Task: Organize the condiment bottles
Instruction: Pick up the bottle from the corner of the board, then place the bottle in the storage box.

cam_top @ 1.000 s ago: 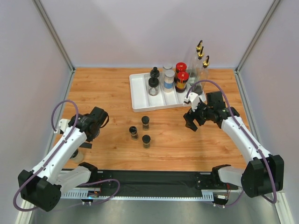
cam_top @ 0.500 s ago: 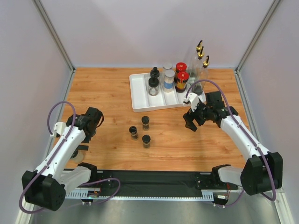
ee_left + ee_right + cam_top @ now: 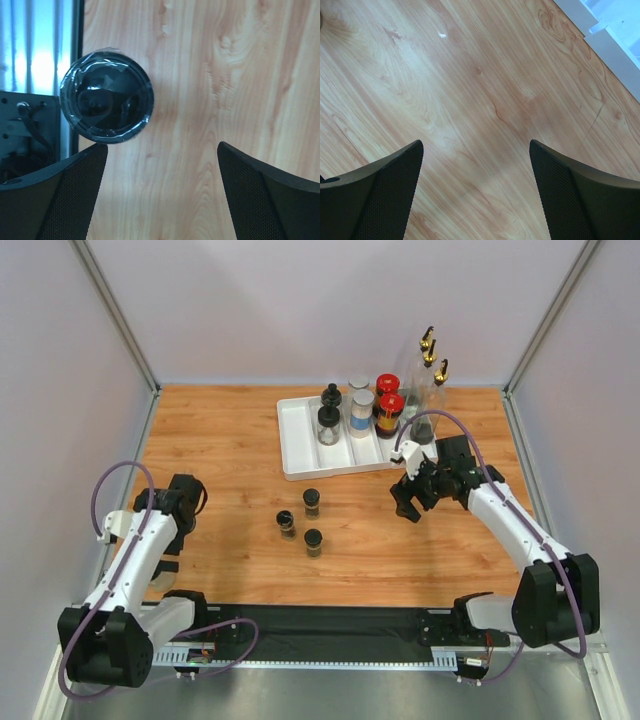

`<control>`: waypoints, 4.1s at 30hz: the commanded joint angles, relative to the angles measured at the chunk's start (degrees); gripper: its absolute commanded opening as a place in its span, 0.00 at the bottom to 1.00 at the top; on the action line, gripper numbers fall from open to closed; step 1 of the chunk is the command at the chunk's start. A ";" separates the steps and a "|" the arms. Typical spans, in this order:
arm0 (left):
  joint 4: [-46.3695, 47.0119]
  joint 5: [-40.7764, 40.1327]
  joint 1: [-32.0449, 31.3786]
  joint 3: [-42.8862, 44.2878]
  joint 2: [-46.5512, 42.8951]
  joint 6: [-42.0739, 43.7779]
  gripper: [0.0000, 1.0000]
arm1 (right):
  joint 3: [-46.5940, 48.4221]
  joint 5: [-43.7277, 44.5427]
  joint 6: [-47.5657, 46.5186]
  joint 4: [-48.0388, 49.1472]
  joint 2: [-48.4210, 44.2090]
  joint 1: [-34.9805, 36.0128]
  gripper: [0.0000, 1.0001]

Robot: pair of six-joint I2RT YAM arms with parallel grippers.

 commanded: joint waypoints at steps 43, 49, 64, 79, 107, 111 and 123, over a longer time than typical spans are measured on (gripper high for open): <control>10.28 8.43 20.29 -4.00 -2.81 32.01 0.00 | 0.60 2.12 -1.16 1.19 0.67 -0.12 0.89; 24.44 20.83 20.29 -7.51 -6.06 44.33 0.00 | 0.51 2.47 -1.33 0.93 0.32 -0.21 0.89; 44.34 36.57 12.21 -1.29 5.26 56.81 0.00 | 0.25 2.29 -1.77 0.75 -1.09 -0.21 0.89; 49.43 40.53 0.87 13.83 21.00 78.76 0.00 | 0.34 0.10 -1.77 0.05 -2.50 -0.12 0.89; 44.43 61.89 -18.12 51.35 39.72 109.11 0.00 | 0.16 0.71 -1.95 0.05 -3.20 -0.12 0.89; 45.83 60.83 -20.31 54.44 43.94 109.11 0.00 | 0.16 0.88 -2.04 0.05 -3.29 -0.12 0.89; 48.46 54.68 -24.53 62.18 55.80 110.52 0.00 | 0.07 1.33 -2.21 0.13 -3.55 -0.12 0.89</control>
